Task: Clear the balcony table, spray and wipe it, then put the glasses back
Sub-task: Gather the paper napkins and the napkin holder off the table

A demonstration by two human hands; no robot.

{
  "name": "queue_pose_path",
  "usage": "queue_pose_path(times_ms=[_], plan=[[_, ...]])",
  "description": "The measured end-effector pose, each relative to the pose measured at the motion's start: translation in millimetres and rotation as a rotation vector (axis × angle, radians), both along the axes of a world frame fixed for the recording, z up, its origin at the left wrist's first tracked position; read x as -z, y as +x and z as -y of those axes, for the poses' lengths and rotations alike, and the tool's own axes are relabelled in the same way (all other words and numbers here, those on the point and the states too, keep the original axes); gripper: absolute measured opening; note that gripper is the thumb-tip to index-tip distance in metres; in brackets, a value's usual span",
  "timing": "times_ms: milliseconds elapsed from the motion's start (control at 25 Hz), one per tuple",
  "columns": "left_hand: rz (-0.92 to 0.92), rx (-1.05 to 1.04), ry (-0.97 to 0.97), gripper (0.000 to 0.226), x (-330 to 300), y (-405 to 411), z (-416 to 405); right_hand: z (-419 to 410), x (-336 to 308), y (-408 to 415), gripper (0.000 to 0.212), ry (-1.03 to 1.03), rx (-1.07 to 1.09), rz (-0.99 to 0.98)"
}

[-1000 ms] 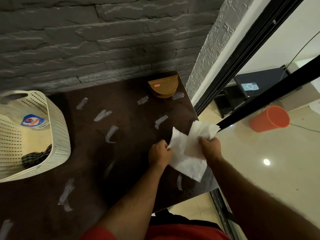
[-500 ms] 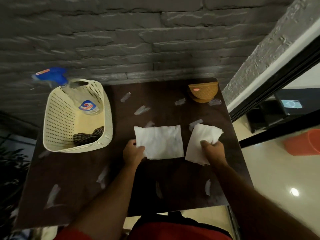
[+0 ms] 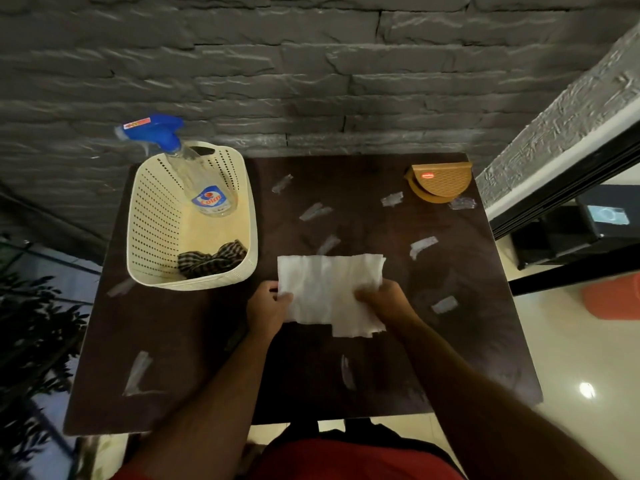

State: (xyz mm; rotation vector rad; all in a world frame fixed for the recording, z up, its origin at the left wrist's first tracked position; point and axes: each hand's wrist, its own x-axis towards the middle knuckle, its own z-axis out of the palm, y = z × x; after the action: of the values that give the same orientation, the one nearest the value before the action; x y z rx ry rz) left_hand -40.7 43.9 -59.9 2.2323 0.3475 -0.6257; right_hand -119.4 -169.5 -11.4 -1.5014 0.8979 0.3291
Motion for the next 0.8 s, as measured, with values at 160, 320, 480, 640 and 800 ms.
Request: queue_pose_path(times_ms=[160,320,480,640,800], plan=[[0.023,0.038,0.015,0.03,3.3,0.9,-3.6,-18.2,14.0,12.5,0.023,0.037,0.017,-0.052],[0.008,0.07,0.054,0.032,6.4,4.4,-3.1,-17.5,24.8,25.8,0.036,0.075,0.011,-0.105],[0.019,0.103,0.078,0.032,10.5,6.8,-6.2,-9.2,36.0,29.7,0.043,-0.039,0.023,-0.186],[0.035,0.097,0.081,0.032,9.4,5.9,-6.6,-3.9,43.7,24.6,0.042,-0.106,0.023,-0.162],[0.035,0.101,0.098,0.031,7.8,5.5,-5.8,-1.8,46.9,24.5,0.042,-0.16,0.048,-0.121]])
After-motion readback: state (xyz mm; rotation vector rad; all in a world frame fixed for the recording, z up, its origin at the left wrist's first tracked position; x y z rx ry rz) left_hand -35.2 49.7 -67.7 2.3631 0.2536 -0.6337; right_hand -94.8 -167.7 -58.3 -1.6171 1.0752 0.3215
